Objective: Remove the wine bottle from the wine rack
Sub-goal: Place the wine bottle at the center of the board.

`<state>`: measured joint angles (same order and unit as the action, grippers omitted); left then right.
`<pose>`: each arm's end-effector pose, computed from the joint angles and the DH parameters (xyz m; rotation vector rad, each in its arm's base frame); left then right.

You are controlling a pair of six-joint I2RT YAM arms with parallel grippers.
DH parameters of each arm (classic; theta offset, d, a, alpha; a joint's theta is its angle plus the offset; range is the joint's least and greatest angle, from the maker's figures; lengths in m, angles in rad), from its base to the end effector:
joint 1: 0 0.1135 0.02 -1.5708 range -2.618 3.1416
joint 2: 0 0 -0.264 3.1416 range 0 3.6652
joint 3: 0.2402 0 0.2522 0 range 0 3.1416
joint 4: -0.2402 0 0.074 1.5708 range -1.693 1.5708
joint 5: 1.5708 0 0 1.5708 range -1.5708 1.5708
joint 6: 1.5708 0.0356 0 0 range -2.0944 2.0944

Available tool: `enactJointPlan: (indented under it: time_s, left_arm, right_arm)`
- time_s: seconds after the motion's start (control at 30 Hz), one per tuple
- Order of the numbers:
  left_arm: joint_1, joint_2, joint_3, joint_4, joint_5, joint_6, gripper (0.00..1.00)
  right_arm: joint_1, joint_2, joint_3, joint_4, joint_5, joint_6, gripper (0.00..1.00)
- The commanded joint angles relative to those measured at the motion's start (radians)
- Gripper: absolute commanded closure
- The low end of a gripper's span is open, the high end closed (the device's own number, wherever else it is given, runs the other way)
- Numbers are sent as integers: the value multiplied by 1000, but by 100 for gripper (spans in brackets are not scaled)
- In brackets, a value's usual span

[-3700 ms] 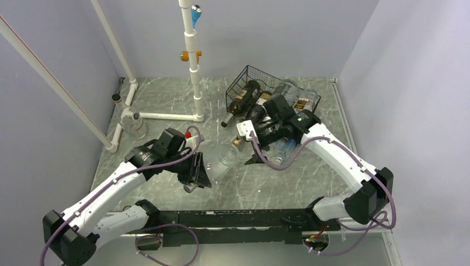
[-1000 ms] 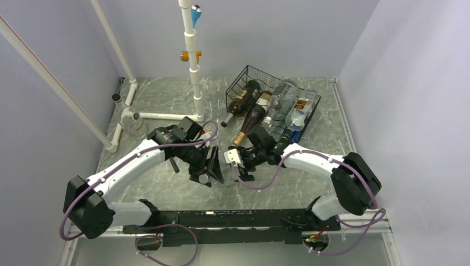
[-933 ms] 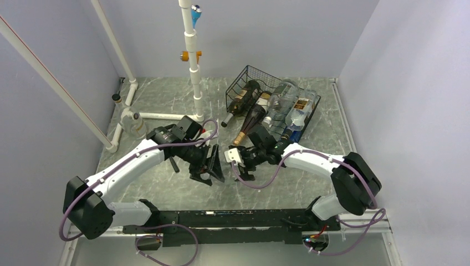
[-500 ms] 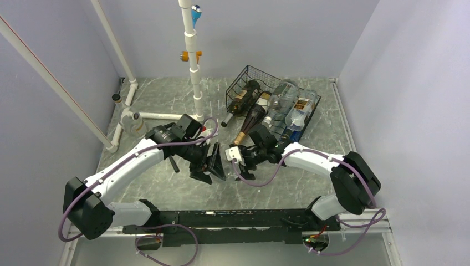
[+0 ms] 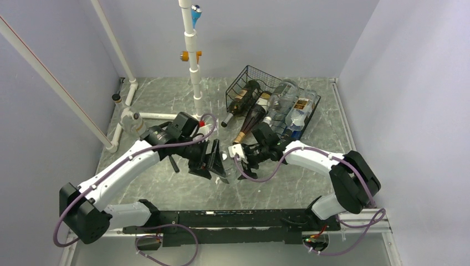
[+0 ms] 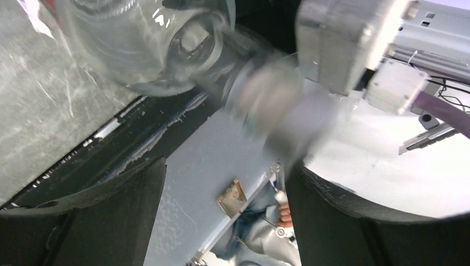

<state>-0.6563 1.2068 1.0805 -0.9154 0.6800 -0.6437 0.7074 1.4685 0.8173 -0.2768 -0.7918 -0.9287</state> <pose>0.1669 -0.1568 0.3011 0.2917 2.8543 -1.2725 0.1991 0.2035 0.1961 -1.8887 1.3327 0.8669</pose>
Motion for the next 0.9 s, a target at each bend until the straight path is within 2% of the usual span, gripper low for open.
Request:
enactJointPlan:
  time_s: [0.0, 0.2, 0.53, 0.63, 0.87]
  left_arm:
    - [-9, -80, -1, 105, -54, 48, 16]
    - [-62, -213, -100, 306, -160, 148, 12]
    - [-80, -483, -395, 706, -324, 265, 5]
    - [-79, -558, -506, 846, -373, 269, 1]
    - [-79, -685, -694, 1133, -462, 225, 1]
  right_arm:
    - [-11, -2, 7, -20, -73, -22, 11]
    - [-23, 10, 41, -77, -73, -30, 9]
    - [-51, -15, 67, -119, -93, -19, 9]
    - [-75, -33, 76, -138, -117, -10, 9]
    - [-120, -55, 97, -197, -171, -26, 9]
